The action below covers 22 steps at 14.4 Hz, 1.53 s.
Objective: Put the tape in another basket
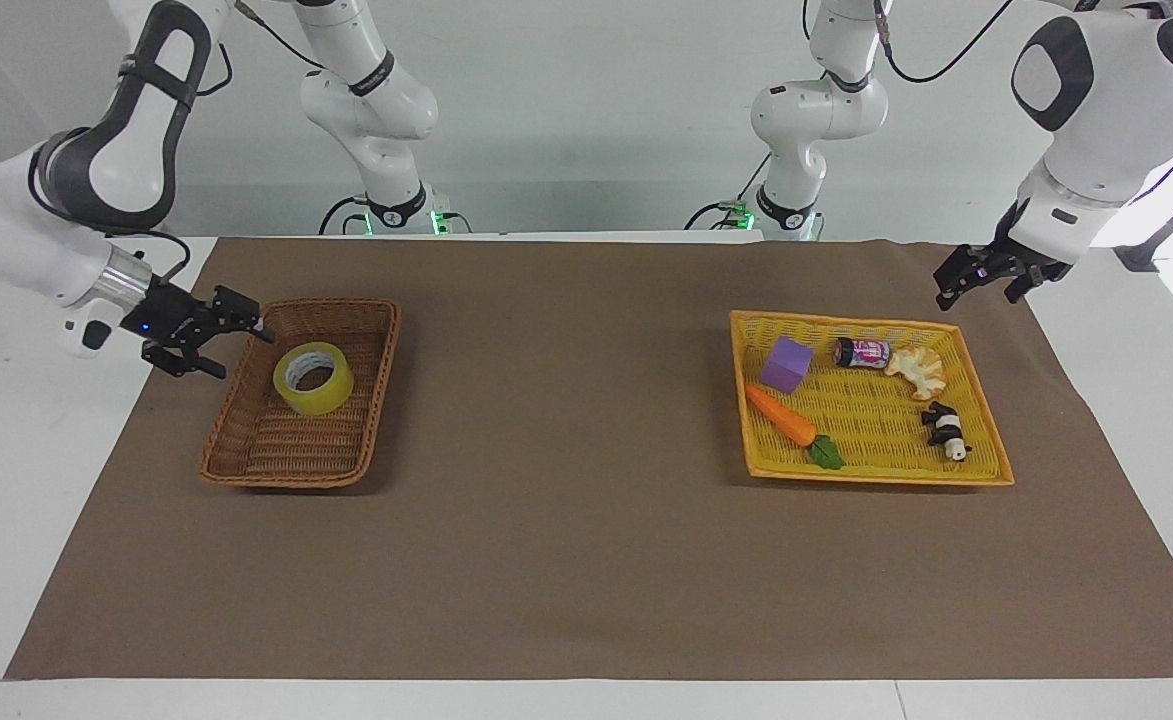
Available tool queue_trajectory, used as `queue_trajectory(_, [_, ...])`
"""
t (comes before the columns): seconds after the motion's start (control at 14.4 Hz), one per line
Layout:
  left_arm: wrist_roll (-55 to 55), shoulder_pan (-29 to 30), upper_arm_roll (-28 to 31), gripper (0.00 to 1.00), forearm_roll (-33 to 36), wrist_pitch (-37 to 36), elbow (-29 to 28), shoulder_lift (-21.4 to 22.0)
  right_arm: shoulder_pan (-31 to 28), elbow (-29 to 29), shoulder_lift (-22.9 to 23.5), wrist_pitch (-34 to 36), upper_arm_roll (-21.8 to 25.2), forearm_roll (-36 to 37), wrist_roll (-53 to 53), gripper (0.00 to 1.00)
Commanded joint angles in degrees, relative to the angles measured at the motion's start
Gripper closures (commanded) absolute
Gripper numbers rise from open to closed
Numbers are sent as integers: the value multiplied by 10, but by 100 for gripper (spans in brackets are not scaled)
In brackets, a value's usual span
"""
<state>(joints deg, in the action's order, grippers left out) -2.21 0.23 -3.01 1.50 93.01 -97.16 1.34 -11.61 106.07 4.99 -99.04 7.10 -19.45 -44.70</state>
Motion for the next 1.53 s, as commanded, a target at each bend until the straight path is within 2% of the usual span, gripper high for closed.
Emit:
queue_trajectory(0.0, [2,-1,1,0,11,3,-12,11,34,-17,-38,24,-2,52,73,0])
queue_trajectory(0.35, [2,-1,1,0,11,6,-11,11,84,-55,-102,106,-3,141,243,0])
queue_trajectory(0.69, [2,5,6,0,-18,12,-9,10,84,-119,-99,198,-5,197,386,0])
queue_trajectory(0.97, [3,-1,6,0,-18,11,-11,10,90,-123,-87,186,-9,202,385,0])
queue_trajectory(1.46, [2,4,6,0,-18,8,-11,11,93,-177,-59,198,-6,207,387,0])
